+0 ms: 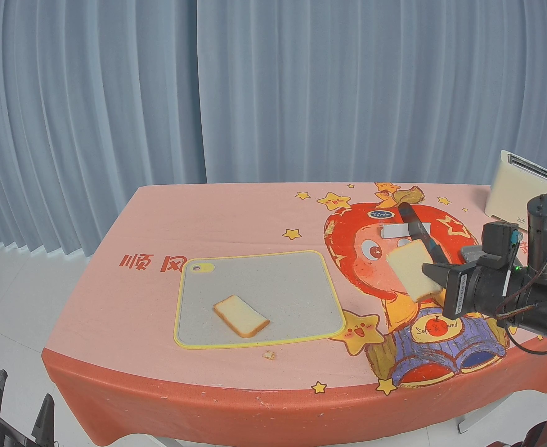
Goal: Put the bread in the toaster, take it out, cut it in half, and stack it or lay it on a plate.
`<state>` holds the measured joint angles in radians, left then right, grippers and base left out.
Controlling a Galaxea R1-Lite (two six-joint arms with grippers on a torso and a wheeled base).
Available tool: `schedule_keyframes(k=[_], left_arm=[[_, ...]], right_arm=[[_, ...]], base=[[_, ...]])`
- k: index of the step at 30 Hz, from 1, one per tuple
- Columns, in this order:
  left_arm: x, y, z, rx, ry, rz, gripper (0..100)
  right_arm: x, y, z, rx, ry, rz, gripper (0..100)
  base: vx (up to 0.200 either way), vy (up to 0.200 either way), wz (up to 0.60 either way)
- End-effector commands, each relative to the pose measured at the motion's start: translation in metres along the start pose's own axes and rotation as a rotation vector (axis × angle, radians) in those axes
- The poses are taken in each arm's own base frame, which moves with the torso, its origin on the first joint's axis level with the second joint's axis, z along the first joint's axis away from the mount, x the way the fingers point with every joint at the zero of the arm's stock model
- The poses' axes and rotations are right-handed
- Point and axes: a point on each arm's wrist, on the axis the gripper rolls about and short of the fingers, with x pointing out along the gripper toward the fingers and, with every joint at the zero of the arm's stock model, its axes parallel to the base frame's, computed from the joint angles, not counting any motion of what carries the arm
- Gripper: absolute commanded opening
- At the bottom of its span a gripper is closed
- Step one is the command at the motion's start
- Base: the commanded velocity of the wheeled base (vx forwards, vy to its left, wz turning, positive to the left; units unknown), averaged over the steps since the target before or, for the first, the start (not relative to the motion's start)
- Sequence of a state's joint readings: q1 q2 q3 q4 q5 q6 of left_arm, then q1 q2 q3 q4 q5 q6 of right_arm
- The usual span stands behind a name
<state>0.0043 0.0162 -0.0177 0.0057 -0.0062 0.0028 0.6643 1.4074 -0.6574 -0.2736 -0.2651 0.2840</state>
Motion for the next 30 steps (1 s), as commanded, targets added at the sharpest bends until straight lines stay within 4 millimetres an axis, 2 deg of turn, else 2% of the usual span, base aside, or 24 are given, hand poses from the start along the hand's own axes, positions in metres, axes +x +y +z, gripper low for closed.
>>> schedule_keyframes(k=[1,17,25,30], left_arm=[[0.000,0.000,-0.005,-0.001,0.000,0.002,100],[0.000,0.000,-0.005,-0.006,0.000,0.002,100],[0.000,0.000,-0.005,-0.007,0.000,0.002,100],[0.000,0.000,-0.005,-0.001,0.000,-0.001,100]], right_arm=[[-0.005,-0.003,0.002,0.005,-0.014,-0.002,0],[-0.009,-0.012,0.004,0.019,-0.026,-0.038,0],[-0.007,-0.035,0.009,0.031,-0.041,-0.131,0],[-0.001,-0.057,0.012,0.046,-0.038,-0.209,0]], base=[[0.000,-0.200,0.00],[0.000,-0.200,0.00],[0.000,-0.200,0.00],[0.000,0.000,0.00]])
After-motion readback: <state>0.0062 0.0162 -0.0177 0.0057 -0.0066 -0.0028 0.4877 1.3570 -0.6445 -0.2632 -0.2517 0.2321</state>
